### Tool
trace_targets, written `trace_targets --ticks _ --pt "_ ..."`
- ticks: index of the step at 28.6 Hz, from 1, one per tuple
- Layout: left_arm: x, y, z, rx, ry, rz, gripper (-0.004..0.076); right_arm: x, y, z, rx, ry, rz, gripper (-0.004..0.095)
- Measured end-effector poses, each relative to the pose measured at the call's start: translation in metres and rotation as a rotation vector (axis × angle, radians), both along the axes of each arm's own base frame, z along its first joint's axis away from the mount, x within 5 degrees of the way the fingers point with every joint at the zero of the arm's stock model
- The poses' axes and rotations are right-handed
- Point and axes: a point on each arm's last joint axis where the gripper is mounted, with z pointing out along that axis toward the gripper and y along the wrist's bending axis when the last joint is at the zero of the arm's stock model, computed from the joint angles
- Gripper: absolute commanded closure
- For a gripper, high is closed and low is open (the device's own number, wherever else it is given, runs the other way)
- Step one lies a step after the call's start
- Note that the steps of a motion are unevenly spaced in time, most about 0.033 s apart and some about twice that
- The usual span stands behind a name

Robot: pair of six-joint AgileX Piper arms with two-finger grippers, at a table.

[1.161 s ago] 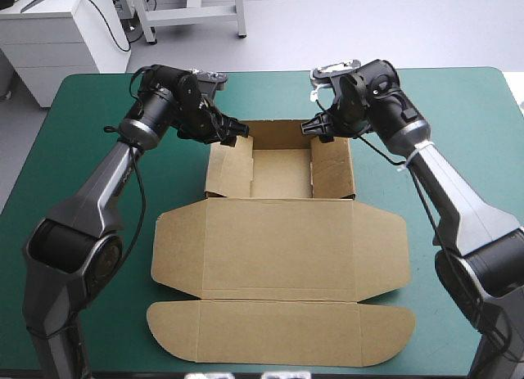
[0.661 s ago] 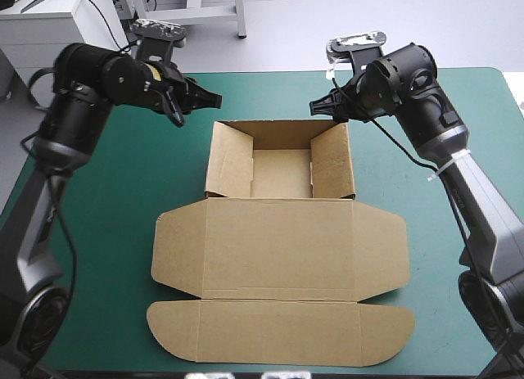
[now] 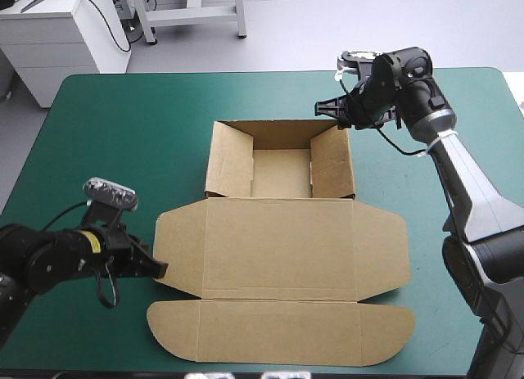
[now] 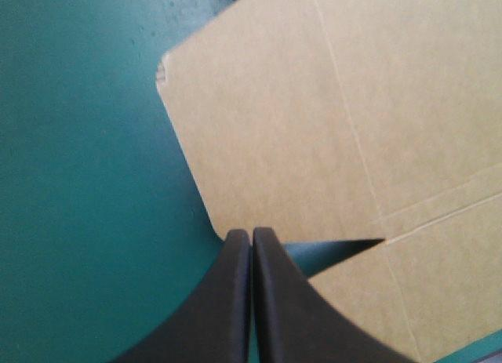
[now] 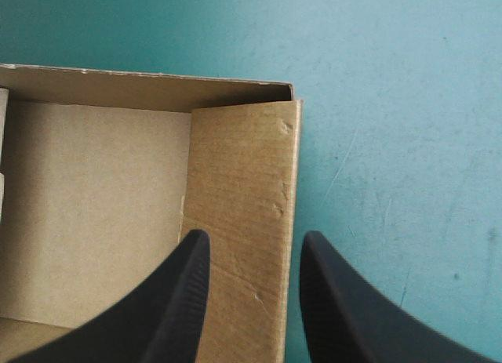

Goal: Fold the box

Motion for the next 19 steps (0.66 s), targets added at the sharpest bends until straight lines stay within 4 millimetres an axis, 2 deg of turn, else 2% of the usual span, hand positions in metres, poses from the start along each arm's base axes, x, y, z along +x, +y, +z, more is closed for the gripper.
trace_targets --ticks 6,9,13,19 --pt "-0.036 0.015 -0.046 0.005 0.013 0.004 0.0732 0.004 0.001 -0.022 -0.022 0.063 -0.001 0.0553" --pt "-0.056 0.024 -0.065 -0.007 0.005 0.004 0.0732 0.000 0.000 -0.055 -0.046 0.179 0.000 0.0553" --pt "-0.070 0.029 -0.072 -0.025 -0.029 0.004 0.0732 -0.001 0.003 -0.082 -0.015 0.274 0.024 0.0553" --pt "-0.081 0.034 -0.070 -0.045 -0.075 0.003 0.0732 0.004 0.008 -0.099 0.011 0.320 0.037 0.0572"
